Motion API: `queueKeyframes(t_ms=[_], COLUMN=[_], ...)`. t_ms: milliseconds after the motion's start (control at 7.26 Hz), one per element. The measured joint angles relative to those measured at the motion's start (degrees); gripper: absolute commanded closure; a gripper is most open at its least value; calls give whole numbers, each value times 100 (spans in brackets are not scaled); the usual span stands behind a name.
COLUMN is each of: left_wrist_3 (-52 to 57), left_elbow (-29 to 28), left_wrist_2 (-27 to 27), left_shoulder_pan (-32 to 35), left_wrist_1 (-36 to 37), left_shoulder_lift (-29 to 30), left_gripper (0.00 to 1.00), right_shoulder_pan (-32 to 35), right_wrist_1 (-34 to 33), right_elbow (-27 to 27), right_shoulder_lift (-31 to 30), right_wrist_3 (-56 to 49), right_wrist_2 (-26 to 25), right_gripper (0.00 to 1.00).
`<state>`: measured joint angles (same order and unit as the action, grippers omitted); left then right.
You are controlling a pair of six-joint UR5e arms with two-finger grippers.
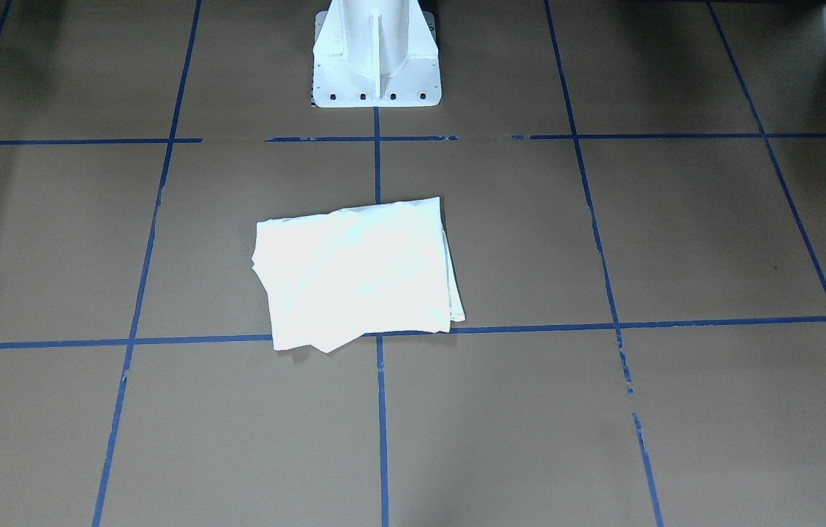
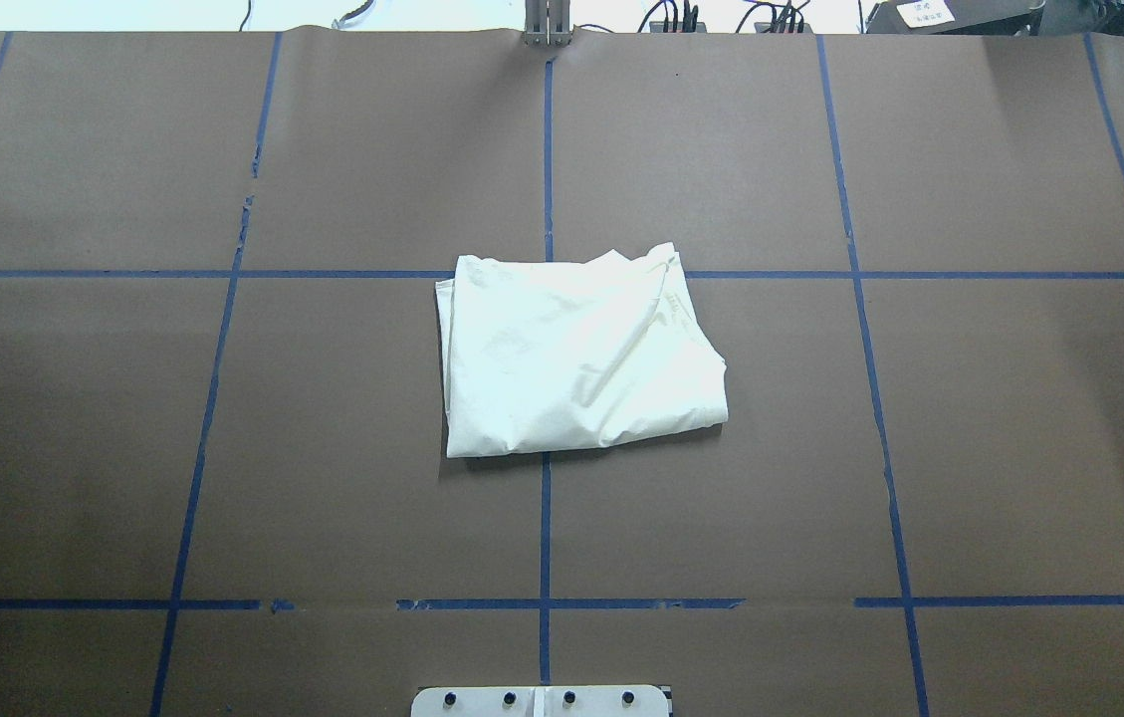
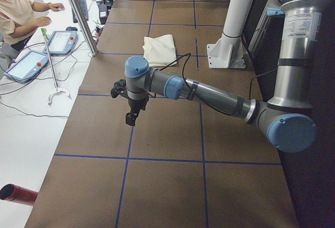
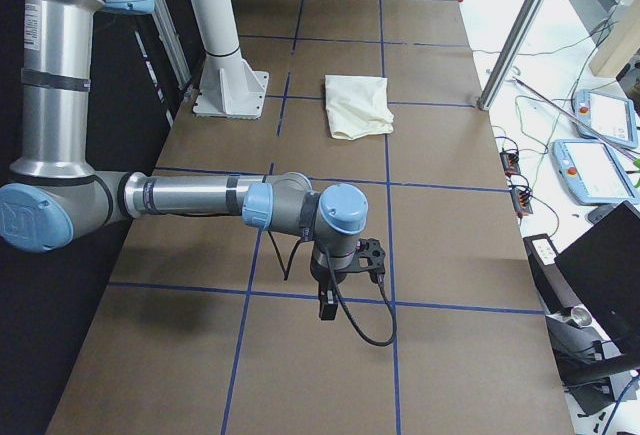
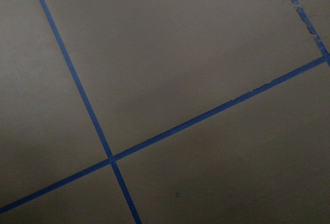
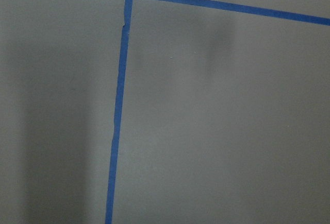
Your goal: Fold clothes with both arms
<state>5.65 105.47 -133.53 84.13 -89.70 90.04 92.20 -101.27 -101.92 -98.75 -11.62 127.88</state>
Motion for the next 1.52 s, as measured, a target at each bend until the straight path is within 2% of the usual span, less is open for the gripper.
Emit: queueKeyframes(t_ms=[276, 689, 1102, 1516], left_wrist_3=[-9, -63, -65, -36], left_elbow=[-12, -51, -88, -164], left_wrist_2=[-105, -69, -43, 233], left_shoulder_pan=[84, 97, 80, 86], left_wrist_1=[-90, -79, -71, -100], left_shoulder_lift=[-215, -261, -397, -589], left_gripper=[0, 0, 0, 0], right_shoulder_pan=[6, -60, -94, -97], right_wrist_1=[40, 48, 54, 55], right_elbow=[-160, -625, -703, -699], right_shoulder_lift=[-40, -10, -9, -12], right_wrist_3=[444, 973, 987, 992], right_wrist_2=[229, 289, 290, 290], right_gripper=[0, 0, 0, 0])
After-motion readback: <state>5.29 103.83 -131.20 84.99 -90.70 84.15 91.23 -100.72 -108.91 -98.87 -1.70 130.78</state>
